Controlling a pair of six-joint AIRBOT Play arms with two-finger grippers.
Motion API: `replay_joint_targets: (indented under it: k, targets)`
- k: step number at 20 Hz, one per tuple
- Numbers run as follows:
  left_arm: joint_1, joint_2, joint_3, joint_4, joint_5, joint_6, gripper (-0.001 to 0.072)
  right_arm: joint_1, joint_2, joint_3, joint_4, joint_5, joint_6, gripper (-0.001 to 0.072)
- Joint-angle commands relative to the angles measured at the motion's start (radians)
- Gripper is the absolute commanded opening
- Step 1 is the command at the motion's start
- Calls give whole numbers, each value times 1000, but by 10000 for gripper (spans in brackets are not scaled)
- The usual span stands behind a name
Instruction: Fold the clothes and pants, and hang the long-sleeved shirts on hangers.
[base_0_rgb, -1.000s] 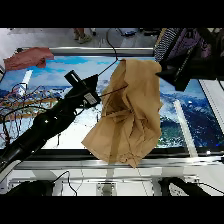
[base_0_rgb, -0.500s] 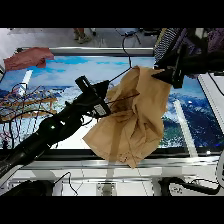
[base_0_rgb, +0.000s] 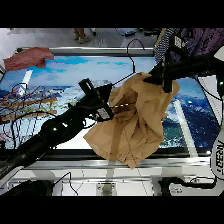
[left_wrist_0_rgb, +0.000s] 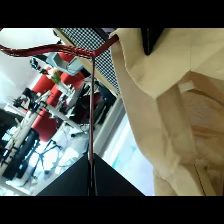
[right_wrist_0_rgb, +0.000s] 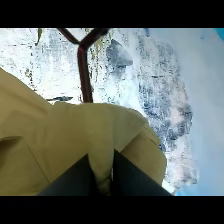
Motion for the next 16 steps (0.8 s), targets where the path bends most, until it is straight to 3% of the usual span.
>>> replay_joint_targets:
  k: [1,2,4,6,8,9,11,12,14,15,16]
  targets:
    - [16,1,1,-1,-12,-2,94,7,8,0,-40,-7,42,24]
    - [21,3,1,-11,-28,-11,226,7,14,0,-61,-24,60,22]
    - [21,26,1,-132,-121,-72,368,7,26,0,-110,-103,116,24]
    - [27,83,1,-277,-166,-99,408,6,34,0,-159,-185,161,24]
    - [34,164,1,-292,-158,-155,442,6,34,0,-171,-225,192,24]
    - [36,204,1,-292,-138,-167,484,6,34,0,-171,-244,208,24]
    - [75,283,1,-293,-23,-190,478,6,34,0,-173,-297,246,24]
    - [132,315,1,-293,75,-276,465,6,37,0,-174,-324,255,24]
    - [322,334,0,-290,321,-589,472,6,53,0,-173,-377,279,24]
    - [430,319,-9,-286,462,-705,472,6,66,0,-172,-396,285,24]
    - [505,293,-27,-290,553,-757,473,6,79,0,-171,-408,292,24]
